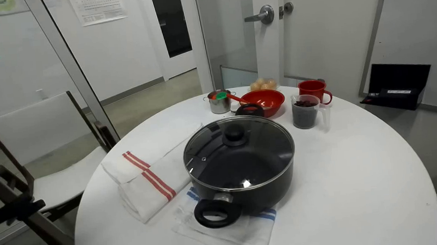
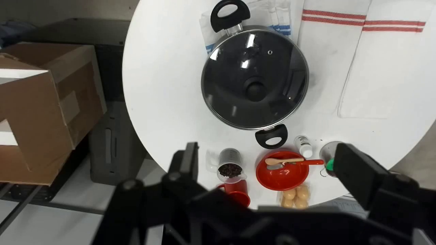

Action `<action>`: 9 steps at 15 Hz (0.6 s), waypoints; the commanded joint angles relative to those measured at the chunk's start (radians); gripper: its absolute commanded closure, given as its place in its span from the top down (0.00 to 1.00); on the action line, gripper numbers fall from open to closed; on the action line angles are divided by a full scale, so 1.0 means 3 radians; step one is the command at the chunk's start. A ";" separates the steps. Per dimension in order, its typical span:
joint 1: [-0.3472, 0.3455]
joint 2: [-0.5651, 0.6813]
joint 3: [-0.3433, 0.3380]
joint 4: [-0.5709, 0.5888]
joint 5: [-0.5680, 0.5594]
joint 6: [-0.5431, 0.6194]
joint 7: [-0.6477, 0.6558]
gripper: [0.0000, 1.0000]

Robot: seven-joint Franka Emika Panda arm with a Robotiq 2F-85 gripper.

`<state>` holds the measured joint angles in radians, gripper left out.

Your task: Remove the glass lid from the pot.

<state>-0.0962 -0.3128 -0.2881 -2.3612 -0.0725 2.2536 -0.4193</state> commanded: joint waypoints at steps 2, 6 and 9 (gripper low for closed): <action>-0.0052 0.0004 0.0050 0.0005 0.0021 -0.0007 -0.0014 1.00; -0.0014 0.0174 0.0097 0.0028 0.0045 0.0069 0.0006 1.00; 0.0021 0.0406 0.0149 0.0068 0.0099 0.0140 -0.0002 1.00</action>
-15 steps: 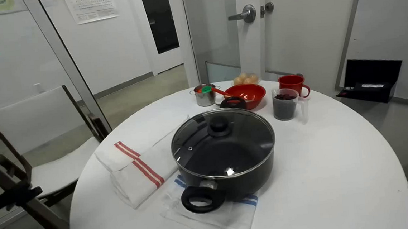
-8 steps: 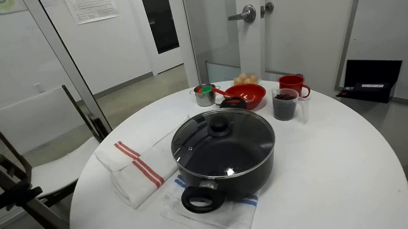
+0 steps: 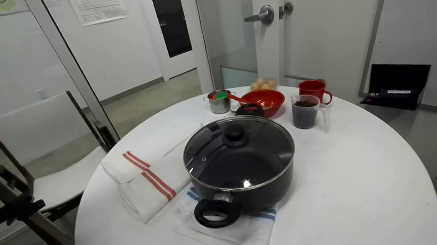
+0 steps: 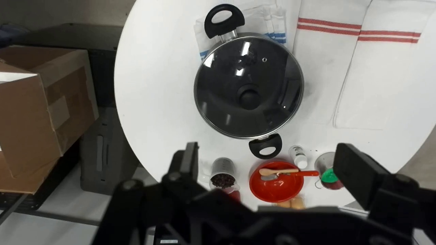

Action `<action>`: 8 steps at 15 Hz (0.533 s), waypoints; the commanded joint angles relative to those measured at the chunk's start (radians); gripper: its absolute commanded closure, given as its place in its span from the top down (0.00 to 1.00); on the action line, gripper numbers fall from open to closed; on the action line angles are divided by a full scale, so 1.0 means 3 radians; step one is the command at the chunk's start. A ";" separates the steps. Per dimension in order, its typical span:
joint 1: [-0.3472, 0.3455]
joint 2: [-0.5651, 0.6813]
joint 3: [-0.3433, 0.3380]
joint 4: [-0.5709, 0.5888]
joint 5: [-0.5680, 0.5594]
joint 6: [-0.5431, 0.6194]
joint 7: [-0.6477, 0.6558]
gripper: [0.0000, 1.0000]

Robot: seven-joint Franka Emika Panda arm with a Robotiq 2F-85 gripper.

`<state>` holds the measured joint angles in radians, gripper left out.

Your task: Remove the glass lid from the pot.

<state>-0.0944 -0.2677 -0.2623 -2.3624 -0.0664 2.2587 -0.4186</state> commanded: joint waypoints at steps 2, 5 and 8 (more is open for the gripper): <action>0.0024 0.0428 0.0100 0.0102 0.0121 0.0196 -0.0026 1.00; 0.0017 0.0722 0.0152 0.0183 0.0239 0.0311 -0.0083 1.00; -0.0009 0.1047 0.0213 0.0309 0.0422 0.0426 -0.0189 1.00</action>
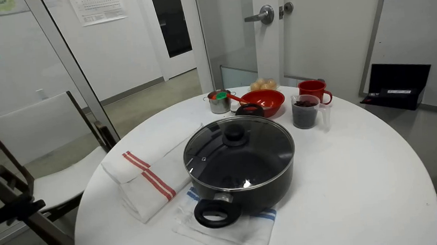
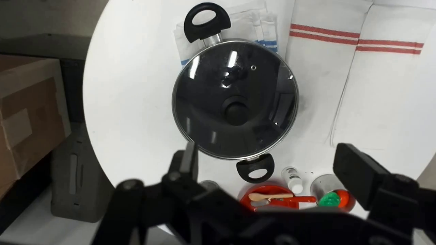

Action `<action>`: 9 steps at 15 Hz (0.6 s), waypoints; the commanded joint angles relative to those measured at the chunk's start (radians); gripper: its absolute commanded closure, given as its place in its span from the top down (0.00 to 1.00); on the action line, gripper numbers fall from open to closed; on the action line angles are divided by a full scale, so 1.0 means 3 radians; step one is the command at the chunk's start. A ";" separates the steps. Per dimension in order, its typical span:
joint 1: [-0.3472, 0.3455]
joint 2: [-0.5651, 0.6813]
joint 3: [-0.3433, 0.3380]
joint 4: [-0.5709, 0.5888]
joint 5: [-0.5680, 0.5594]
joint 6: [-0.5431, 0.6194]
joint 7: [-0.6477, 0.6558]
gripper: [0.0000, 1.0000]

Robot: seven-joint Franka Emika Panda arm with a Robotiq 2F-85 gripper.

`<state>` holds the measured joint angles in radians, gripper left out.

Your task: Remove the glass lid from the pot.

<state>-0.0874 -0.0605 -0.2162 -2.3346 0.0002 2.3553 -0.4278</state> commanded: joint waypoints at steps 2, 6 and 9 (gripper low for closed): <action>-0.0069 0.0576 0.0113 0.0332 0.0304 0.0139 -0.0229 1.00; -0.0193 0.1044 0.0261 0.0637 0.0470 0.0104 -0.0367 1.00; -0.0312 0.1365 0.0394 0.0863 0.0520 0.0076 -0.0431 1.00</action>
<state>-0.1358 0.2406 -0.1426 -2.1715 0.1190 2.3873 -0.5127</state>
